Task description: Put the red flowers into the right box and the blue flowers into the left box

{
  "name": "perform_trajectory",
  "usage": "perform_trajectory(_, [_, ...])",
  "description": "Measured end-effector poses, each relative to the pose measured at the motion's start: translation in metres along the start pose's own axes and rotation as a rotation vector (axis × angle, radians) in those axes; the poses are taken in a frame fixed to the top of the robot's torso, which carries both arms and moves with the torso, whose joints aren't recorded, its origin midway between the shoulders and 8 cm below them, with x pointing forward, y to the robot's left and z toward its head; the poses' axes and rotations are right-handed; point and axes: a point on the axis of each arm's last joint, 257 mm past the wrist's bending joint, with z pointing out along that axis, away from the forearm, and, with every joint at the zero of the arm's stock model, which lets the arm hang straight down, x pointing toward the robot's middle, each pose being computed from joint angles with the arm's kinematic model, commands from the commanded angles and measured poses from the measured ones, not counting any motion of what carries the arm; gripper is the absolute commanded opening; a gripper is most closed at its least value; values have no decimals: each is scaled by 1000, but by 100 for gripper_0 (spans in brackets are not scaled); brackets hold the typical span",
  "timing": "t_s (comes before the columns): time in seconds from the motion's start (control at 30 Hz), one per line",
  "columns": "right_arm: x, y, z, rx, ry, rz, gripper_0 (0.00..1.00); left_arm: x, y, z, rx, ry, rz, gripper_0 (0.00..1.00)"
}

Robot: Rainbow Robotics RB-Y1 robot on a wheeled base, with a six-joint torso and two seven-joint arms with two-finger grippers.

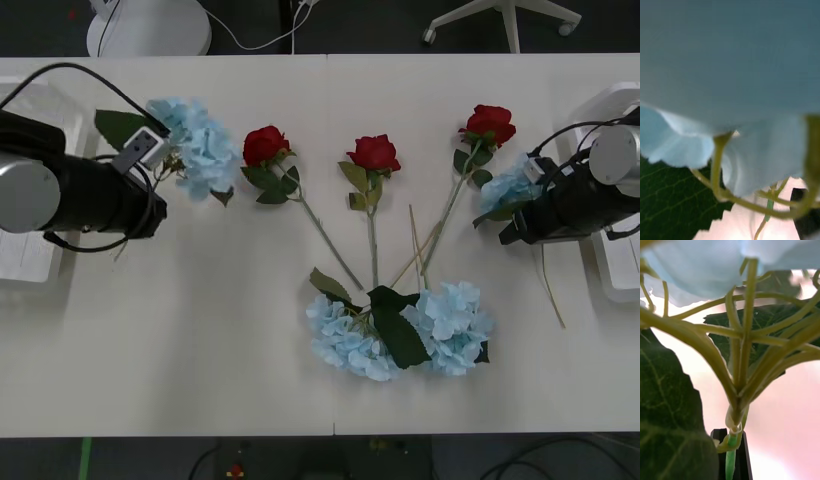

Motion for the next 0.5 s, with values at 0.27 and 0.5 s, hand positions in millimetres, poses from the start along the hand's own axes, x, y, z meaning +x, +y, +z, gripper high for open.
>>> perform_trajectory(0.27, [0,5,8,-6,-6,5,10,-10,78,-62,-94,-71,-284,0])
perform_trajectory(0.5, [0,6,8,-6,-6,5,0,35,130,-107,-225,1,-706,0])
